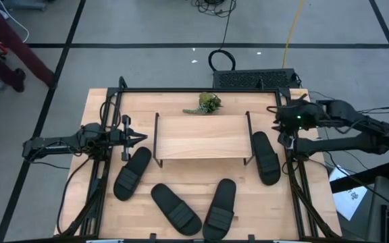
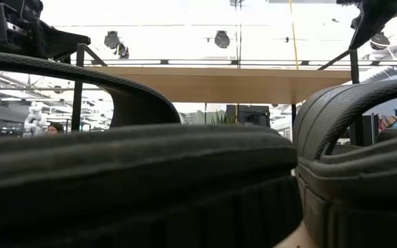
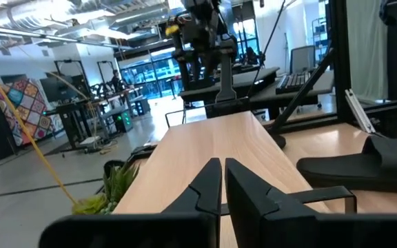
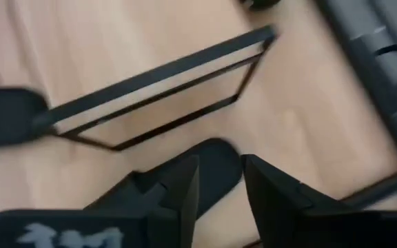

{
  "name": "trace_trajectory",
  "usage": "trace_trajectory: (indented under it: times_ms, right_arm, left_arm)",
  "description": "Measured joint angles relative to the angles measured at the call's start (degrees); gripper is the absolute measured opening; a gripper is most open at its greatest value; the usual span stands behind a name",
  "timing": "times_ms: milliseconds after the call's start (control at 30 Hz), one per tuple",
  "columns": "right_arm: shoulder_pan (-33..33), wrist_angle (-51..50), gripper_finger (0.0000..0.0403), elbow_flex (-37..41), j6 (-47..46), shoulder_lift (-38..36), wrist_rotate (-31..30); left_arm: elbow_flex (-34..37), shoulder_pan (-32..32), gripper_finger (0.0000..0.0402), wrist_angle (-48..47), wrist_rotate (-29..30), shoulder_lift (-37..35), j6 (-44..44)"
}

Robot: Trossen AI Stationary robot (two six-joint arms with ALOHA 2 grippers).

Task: Pick and place slides into the shelf
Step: Put the black slipper on the shelf

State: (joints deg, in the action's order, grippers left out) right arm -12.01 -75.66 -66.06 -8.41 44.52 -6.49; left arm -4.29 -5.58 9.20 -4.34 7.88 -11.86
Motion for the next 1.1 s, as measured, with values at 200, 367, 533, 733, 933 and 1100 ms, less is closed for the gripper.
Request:
trace_trajectory:
  times_ms: [200, 367, 533, 733, 933, 1100]
  right_arm:
    - [-7.2, 0.5, 0.0162, 7.8, 7.6, 1.9, 8.6]
    - [-13.0, 1.8, 0.0168, 14.2, 14.9, 3.8, 15.1]
    - [-14.8, 6.2, 0.0166, 17.0, 19.6, 5.1, 18.8]
    - [-17.3, 6.4, 0.0191, 17.0, 18.8, 8.7, 26.2]
    - [-17.7, 5.9, 0.0231, 17.1, 18.8, 12.7, 33.3]
    - [-17.7, 5.7, 0.0239, 17.1, 19.7, 14.4, 34.0]
  left_arm:
    - [0.0, 0.0, 0.0007, 0.0, 0.0, 0.0, 0.0]
    - [0.0, 0.0, 0.0005, 0.0, 0.0, 0.0, 0.0]
    - [0.0, 0.0, 0.002, -0.3, 0.0, 0.0, -0.3]
    - [0.0, 0.0, 0.0026, -0.9, 1.6, 0.0, 0.0]
    - [0.0, 0.0, 0.0026, -3.1, 3.7, 0.0, 0.0]
    - [0.0, 0.0, 0.0026, -4.7, 4.7, 0.0, 0.0]
